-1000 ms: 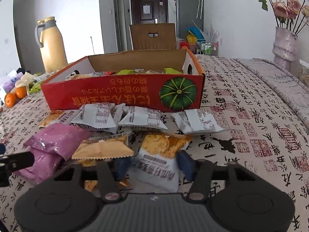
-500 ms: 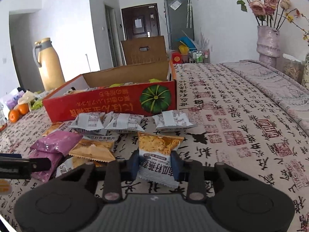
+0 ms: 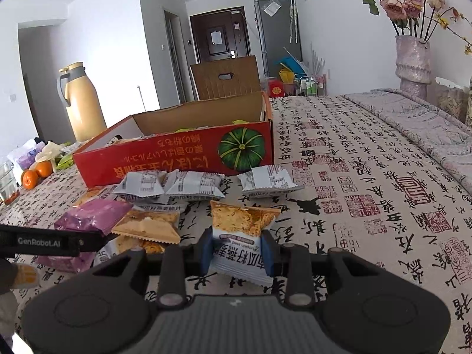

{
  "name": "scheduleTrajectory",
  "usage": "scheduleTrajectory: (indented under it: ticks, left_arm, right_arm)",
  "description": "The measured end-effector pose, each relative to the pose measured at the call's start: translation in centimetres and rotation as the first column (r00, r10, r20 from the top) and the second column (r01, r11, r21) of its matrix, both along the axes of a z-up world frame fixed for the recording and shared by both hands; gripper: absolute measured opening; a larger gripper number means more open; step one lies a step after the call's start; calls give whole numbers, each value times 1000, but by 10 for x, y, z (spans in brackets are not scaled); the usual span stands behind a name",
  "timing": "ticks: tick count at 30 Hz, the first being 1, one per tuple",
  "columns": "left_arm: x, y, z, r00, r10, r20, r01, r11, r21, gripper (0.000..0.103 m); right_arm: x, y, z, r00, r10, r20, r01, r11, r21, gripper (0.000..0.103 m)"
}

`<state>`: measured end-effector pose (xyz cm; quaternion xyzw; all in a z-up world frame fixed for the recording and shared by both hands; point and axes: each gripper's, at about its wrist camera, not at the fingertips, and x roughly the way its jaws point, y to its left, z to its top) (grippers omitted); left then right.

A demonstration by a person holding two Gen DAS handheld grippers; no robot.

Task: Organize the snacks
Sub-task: 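Grasp the stacked pink packets with left gripper while right grasps a biscuit pack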

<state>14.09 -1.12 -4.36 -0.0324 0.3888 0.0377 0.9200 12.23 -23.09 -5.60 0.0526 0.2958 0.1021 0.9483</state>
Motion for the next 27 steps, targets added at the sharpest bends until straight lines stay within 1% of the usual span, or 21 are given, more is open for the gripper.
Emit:
scheduleTrajectory:
  ticks: [2,4,10,13,14,15,16,17,18,20,21,24,27]
  left_arm:
    - [2,-1,-2,1000,3,-16,-3,1000,13,103]
    - [4,-1,-5,999,3,-34,-3,1000,9,103]
    - [1,0,-6,999,10,-31,-10,1000,8,103]
    - [-1,-2,-7,1000,-5,-31,6,1000,28,101]
    - [-2,-2,-7,1000,-11,-26,12,1000,29,98]
    - [-3,-2,-6,1000,-17,-21,18,999,27,93]
    - [-5,-2,-5,1000,-21,-17,22,999,24,90]
    - [-6,-2,-4,1000,-23,-13,24,1000,19,83]
    - [-7,-1,-3,1000,-25,-7,25,999,22,79]
    - [-9,-1,-2,999,-34,-2,34,999,16,76]
    - [-11,-1,-2,999,-42,4,42,999,18,72]
    - [-14,-1,-1,999,-51,12,51,999,13,67]
    - [-18,1,0,998,-55,17,55,998,5,65]
  right_arm:
    - [0,0,-1,1000,0,-3,0,1000,3,33]
    - [0,0,-2,1000,2,-4,-2,1000,5,33]
    - [1,-1,-3,1000,4,-8,-4,1000,10,33]
    - [0,0,-3,1000,6,-7,-6,1000,10,33]
    - [0,0,-3,1000,7,-6,-7,1000,11,33]
    - [0,0,-3,1000,8,-5,-8,1000,11,33]
    - [-1,1,-2,1000,10,-5,-10,1000,11,33]
    - [-1,1,-2,1000,11,-4,-11,1000,10,33]
    - [-2,2,-2,1000,12,-3,-12,1000,10,33]
    - [-3,3,-1,1000,15,0,-15,1000,10,33]
    - [-4,3,0,1000,16,2,-16,1000,9,33]
    - [-7,4,1,1000,20,6,-20,1000,7,33]
    - [-10,5,3,1000,23,14,-23,1000,6,33]
